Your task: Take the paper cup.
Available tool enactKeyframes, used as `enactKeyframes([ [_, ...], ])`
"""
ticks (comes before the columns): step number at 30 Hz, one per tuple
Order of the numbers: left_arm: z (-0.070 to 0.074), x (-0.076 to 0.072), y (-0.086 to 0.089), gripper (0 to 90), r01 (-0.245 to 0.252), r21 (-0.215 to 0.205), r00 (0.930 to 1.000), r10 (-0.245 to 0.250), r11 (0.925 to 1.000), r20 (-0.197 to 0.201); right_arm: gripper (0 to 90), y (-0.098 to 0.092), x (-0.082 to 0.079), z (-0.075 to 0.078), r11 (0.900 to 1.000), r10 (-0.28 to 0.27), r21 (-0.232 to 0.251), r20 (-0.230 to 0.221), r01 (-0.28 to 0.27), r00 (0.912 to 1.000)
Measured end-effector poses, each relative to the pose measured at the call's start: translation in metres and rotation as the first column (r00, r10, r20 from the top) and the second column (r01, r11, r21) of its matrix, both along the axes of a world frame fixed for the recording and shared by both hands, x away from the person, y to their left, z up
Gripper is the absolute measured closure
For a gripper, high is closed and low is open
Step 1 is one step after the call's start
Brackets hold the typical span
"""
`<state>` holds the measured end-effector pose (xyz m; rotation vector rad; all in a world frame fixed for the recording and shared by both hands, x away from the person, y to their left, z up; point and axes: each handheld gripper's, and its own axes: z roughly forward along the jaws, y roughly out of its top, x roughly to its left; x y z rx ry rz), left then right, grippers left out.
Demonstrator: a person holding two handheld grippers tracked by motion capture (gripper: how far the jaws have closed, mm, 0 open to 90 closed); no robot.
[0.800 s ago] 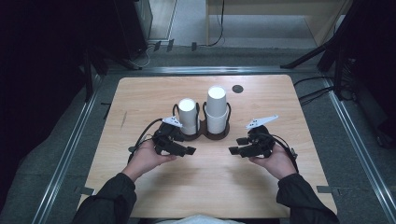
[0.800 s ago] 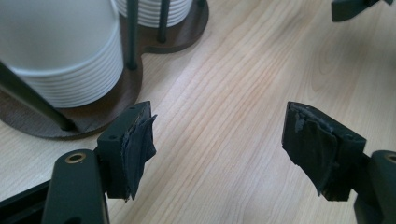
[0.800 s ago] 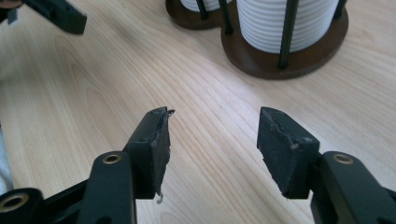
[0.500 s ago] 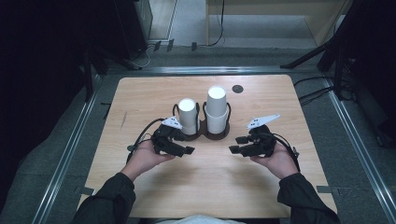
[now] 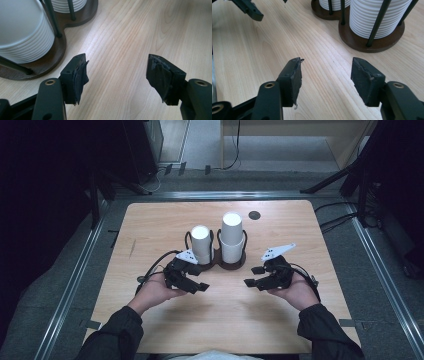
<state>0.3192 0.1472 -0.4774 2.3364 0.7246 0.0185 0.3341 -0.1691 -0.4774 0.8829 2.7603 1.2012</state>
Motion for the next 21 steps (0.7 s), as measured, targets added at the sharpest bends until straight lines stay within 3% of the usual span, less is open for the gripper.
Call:
enactKeyframes([
  [4,-0.0008,0.0007,0.0014,33.0,0.002,-0.005,0.9999,-0.002,1.0000,-0.010,41.1,0.0034,-0.0023,-0.0004,1.000,0.019,-0.013,-0.002,-0.019,0.9998],
  [10,0.0049,-0.0017,0.0014,32.9,0.021,-0.069,0.9993,-0.024,0.9974,-0.029,40.8,0.0040,-0.0025,-0.0017,0.999,0.036,-0.015,-0.012,-0.036,0.9993],
  [21,0.0038,0.0009,0.0037,32.8,-0.003,-0.053,0.9996,0.001,0.9986,-0.027,38.4,0.0045,-0.0031,-0.0005,0.999,0.040,-0.026,0.006,-0.040,0.9992],
])
